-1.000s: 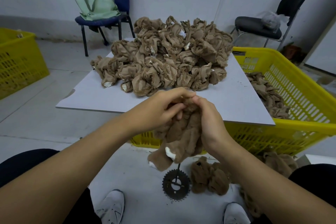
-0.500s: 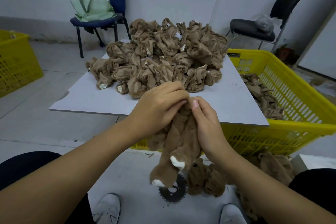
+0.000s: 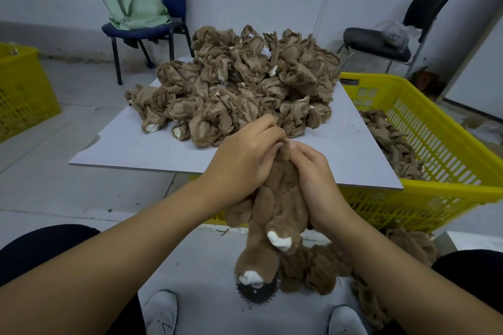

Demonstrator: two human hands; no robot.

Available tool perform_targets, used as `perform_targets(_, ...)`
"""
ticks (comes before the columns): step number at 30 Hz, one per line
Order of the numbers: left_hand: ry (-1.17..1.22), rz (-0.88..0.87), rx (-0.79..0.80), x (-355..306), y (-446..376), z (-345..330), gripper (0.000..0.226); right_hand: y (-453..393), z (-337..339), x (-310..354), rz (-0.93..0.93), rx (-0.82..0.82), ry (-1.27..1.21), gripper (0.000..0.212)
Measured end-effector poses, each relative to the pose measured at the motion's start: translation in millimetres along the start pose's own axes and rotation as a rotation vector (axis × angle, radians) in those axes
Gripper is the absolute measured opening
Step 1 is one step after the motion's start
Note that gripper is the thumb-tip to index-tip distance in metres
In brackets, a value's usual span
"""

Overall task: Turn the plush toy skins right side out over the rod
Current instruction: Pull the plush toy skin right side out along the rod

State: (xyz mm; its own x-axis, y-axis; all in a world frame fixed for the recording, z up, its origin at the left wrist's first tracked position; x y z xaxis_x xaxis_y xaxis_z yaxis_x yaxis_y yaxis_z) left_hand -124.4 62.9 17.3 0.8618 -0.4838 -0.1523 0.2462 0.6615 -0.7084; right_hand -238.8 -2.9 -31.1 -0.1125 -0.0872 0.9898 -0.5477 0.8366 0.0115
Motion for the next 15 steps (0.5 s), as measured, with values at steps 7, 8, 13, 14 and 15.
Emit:
perform_targets(7, -0.074, -0.068, -0.045, -5.5, 8.9, -3.0, 0.013, 11.6, -2.7, -1.6, 0.256, 0.006, 0.172, 0.03)
perform_targets(8, -0.071, -0.073, -0.052, -5.5, 10.2, -3.8, 0.013, 13.6, -3.2, -4.1, 0.273, 0.034, 0.201, 0.028)
perform_targets(13, -0.067, -0.099, -0.049, -2.0, 17.2, -9.5, 0.012, 15.0, -0.8, -18.3, 0.268, 0.097, 0.409, 0.023)
perform_targets(14, -0.062, -0.104, -0.056, -1.1, 18.5, -10.8, 0.012, 15.3, -0.3, -17.8, 0.285, 0.097, 0.445, 0.022)
perform_targets(15, -0.062, -0.11, -0.064, -1.1, 20.1, -12.3, 0.012, 15.9, -0.3, -16.7, 0.305, 0.092, 0.487, 0.022)
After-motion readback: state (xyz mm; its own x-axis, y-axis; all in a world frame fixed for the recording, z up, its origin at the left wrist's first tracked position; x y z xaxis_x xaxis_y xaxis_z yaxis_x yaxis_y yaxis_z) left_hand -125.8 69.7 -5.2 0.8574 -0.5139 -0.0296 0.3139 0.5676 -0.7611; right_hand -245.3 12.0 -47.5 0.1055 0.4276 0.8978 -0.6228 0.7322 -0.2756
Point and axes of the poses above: each hand's wrist, its own y-axis away from the middle knuckle, its own z-axis out of the back of the hand, x = y × z, the point moved 3 cm from there along -y, towards the middle knuckle, and after that the axes turned 7 degrees about -z, right-handed, at the moved point
